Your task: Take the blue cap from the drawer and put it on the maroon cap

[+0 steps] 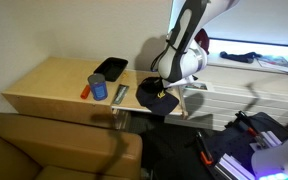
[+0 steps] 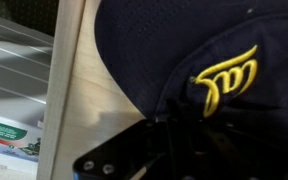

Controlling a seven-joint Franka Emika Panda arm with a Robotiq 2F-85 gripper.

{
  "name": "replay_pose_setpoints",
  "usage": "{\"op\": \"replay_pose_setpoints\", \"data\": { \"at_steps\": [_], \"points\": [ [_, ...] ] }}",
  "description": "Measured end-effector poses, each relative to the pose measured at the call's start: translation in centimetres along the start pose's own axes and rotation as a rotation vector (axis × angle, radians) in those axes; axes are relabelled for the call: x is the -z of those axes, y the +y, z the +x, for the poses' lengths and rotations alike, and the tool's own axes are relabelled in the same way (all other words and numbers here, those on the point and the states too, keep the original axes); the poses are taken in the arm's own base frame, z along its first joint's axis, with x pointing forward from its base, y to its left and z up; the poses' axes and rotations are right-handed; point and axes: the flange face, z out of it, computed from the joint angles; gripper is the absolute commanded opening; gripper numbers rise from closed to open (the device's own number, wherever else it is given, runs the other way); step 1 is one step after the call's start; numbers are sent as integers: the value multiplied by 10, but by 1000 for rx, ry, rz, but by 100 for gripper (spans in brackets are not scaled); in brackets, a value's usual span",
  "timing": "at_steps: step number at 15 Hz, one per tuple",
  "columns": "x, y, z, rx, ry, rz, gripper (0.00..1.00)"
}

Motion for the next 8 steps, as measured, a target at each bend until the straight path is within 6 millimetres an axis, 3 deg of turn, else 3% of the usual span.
{"op": "replay_pose_setpoints", "data": {
  "at_steps": [4, 8],
  "points": [
    [4, 11, 1, -135, -24, 20, 1],
    [27, 53, 4, -327, -35, 86, 1]
  ]
}}
